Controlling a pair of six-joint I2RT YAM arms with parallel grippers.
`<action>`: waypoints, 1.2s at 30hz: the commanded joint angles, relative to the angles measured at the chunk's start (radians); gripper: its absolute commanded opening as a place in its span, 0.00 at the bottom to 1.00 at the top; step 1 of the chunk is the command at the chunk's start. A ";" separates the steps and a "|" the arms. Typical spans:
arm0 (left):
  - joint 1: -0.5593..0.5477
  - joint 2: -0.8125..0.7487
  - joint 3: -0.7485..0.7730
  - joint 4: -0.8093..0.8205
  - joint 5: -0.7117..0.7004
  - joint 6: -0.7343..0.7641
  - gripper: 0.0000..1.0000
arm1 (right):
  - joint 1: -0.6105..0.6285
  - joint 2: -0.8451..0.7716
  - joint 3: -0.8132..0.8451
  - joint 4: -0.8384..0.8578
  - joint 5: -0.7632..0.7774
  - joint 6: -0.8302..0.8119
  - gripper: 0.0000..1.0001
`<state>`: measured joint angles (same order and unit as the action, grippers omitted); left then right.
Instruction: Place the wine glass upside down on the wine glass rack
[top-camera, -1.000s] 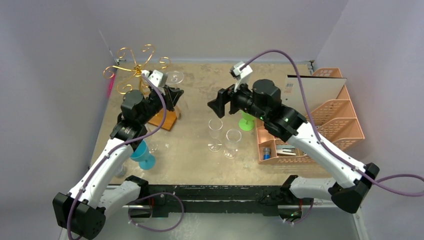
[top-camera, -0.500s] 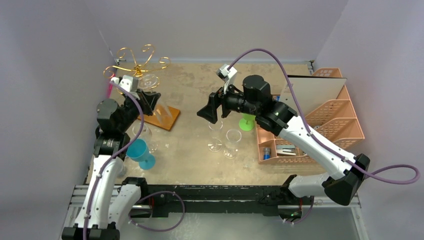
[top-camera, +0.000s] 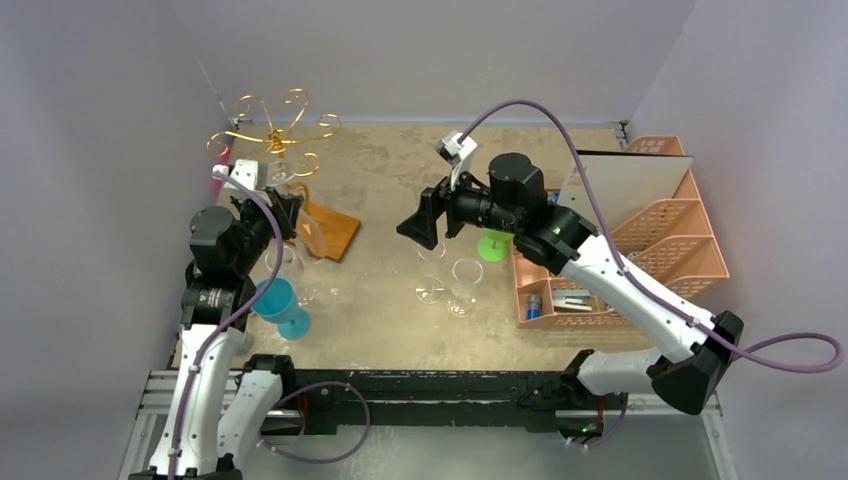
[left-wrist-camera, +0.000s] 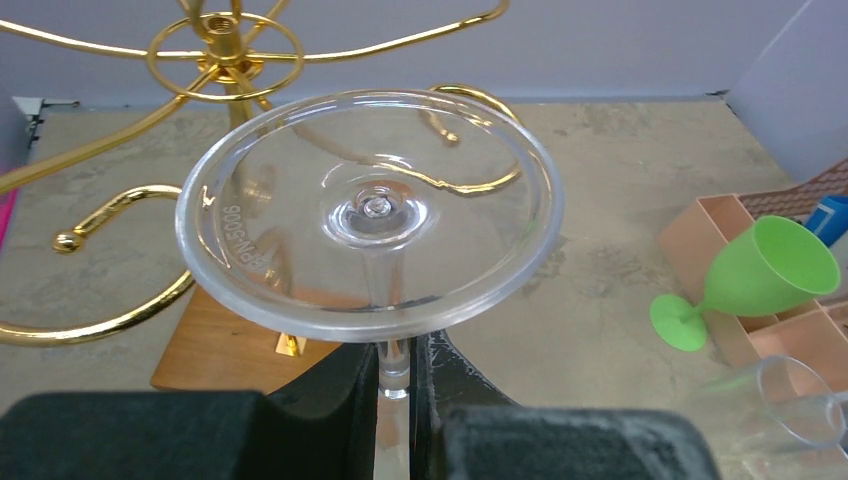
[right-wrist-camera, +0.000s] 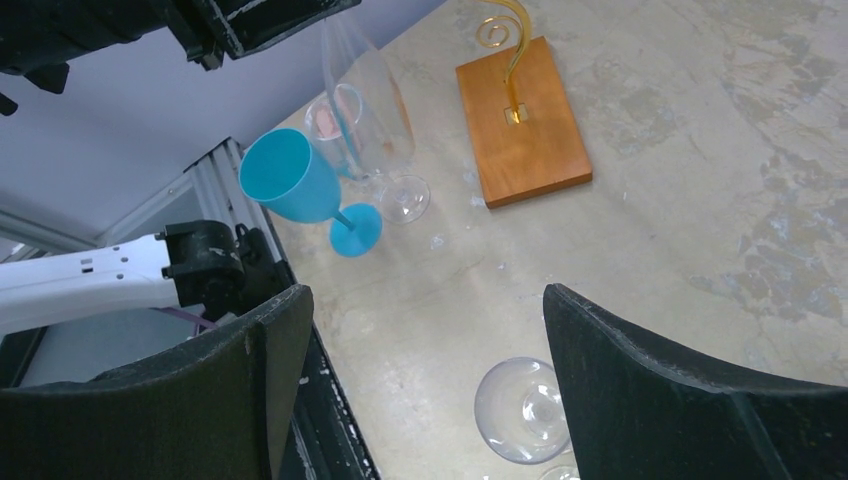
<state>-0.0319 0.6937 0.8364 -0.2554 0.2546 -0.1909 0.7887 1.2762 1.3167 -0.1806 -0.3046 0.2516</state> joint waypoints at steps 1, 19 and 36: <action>0.013 0.035 0.012 0.090 -0.100 -0.016 0.00 | -0.006 -0.044 -0.017 0.029 0.027 -0.026 0.87; 0.028 0.161 0.002 0.293 -0.325 -0.019 0.00 | -0.008 -0.068 -0.042 0.030 0.084 -0.098 0.87; 0.027 0.114 -0.009 0.154 -0.506 -0.084 0.00 | -0.009 -0.043 -0.041 0.032 0.088 -0.108 0.87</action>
<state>-0.0132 0.8345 0.8318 -0.0692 -0.1852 -0.2455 0.7845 1.2304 1.2732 -0.1799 -0.2192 0.1539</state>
